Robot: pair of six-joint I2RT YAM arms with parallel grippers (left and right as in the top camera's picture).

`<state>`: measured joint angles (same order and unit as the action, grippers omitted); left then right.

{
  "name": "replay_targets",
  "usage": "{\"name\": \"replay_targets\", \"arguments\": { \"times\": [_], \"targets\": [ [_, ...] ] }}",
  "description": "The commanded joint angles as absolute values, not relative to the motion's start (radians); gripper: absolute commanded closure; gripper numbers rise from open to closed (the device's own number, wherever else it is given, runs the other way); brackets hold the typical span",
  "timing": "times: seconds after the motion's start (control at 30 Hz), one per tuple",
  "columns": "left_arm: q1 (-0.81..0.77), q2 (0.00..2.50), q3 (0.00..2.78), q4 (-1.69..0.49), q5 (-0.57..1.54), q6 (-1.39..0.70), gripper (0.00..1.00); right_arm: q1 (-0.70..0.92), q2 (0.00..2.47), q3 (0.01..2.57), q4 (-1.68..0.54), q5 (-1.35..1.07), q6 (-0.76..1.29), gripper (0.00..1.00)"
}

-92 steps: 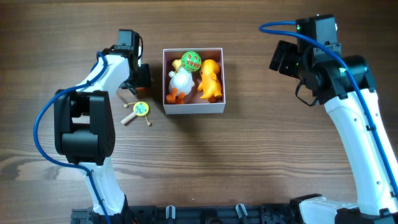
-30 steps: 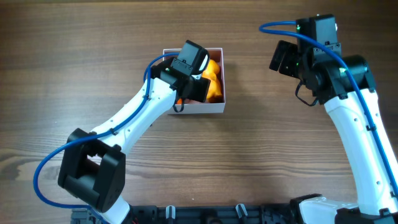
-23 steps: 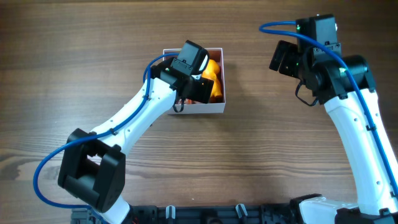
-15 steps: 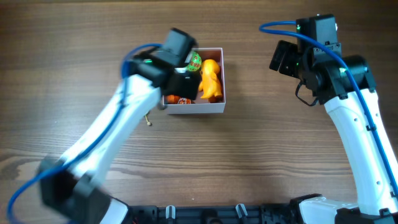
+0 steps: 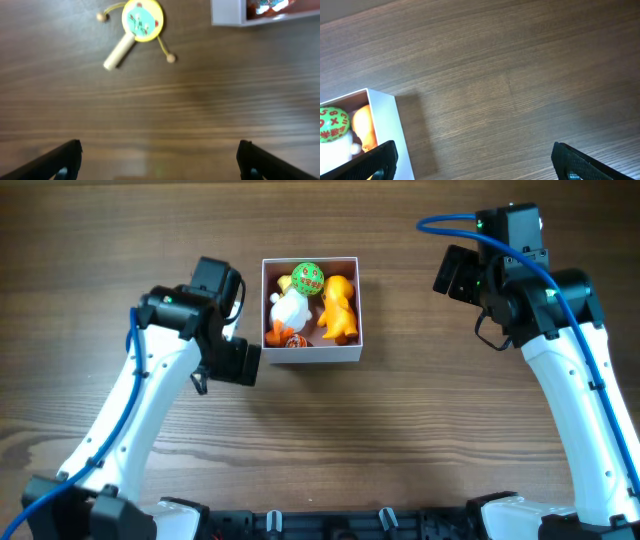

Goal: Pack container
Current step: 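Move the left gripper to the yellow mouse rattle and grasp its handle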

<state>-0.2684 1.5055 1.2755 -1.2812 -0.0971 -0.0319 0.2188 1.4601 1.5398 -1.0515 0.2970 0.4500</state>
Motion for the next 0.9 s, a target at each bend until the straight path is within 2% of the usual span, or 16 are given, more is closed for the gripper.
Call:
{"name": "replay_targets", "arguments": {
  "times": [0.0,0.1,0.2,0.3,0.43,0.6,0.8,0.87],
  "targets": [
    [-0.234,1.508,1.117,-1.132,-0.080,0.049,0.00,0.220,1.457,1.546,-1.052,0.314,0.445,0.00],
    [-0.209,1.511,1.023,-0.976,-0.080,0.052,0.00,0.220,1.457,1.546,-1.052,0.314,0.445,0.00],
    [-0.186,1.524,0.998,-0.889,-0.080,0.142,0.01,0.220,1.457,1.546,-1.052,0.314,0.445,0.00],
    [-0.159,1.525,0.998,-0.877,-0.080,0.231,0.01,0.220,1.457,1.546,-1.052,0.314,0.445,0.00],
    [-0.096,1.525,0.996,-0.854,-0.070,0.240,0.02,0.220,1.457,1.546,-1.052,0.314,0.445,0.00],
    [-0.011,1.526,0.984,-0.799,0.068,0.315,0.00,0.220,1.457,1.546,-1.052,0.314,0.445,0.00],
    [0.022,1.553,0.984,-0.769,0.071,0.363,0.09,0.220,1.457,1.546,-1.052,0.314,0.445,0.00],
    [0.022,1.587,0.984,-0.770,0.071,0.363,0.08,0.220,1.457,1.546,-1.052,0.314,0.445,0.00]
  ]
}}
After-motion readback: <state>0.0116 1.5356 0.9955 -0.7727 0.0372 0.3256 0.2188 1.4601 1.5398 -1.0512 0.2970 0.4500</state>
